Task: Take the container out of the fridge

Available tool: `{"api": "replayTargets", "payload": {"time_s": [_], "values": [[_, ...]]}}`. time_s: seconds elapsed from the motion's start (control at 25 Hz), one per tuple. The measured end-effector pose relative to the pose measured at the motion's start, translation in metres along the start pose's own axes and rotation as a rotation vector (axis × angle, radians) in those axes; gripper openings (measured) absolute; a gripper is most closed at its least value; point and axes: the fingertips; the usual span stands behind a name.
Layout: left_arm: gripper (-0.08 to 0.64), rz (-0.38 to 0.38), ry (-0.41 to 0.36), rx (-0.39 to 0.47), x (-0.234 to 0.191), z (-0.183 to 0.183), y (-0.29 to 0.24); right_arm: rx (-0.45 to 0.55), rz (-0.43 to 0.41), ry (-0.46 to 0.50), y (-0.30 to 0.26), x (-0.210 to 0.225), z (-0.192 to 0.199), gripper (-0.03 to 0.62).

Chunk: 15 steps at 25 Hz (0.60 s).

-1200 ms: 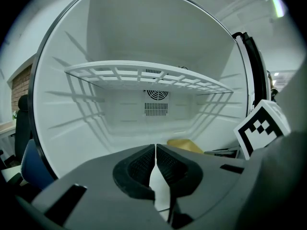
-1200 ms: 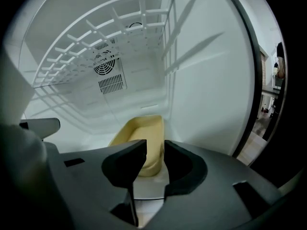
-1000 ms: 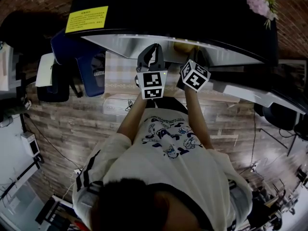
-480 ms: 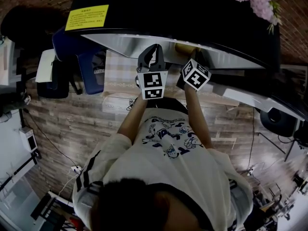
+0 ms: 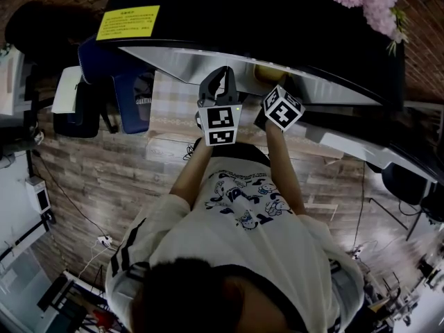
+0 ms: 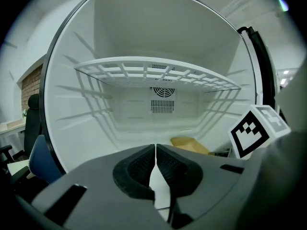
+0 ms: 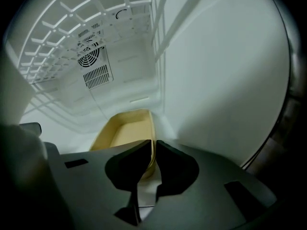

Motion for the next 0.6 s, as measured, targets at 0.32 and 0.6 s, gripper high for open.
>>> {"api": "replayTargets", "payload": {"time_s": [0.32, 0.6], "values": [[0.023, -0.014, 0.004, 0.013, -0.004, -0.003, 0.003, 0.018, 0.008, 0.019, 0.003, -0.003, -0.002, 0.048], [0.021, -0.029, 0.013, 0.024, -0.011, -0.002, 0.014, 0.035, 0.002, -0.001, 0.013, -0.003, -0.004, 0.046]]}}
Point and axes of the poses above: the fingertips, and each gripper's own axes: y backward along the fingers, x to its right, z out of its underside, and after that the axes turned 14 degrees about z, right-handed
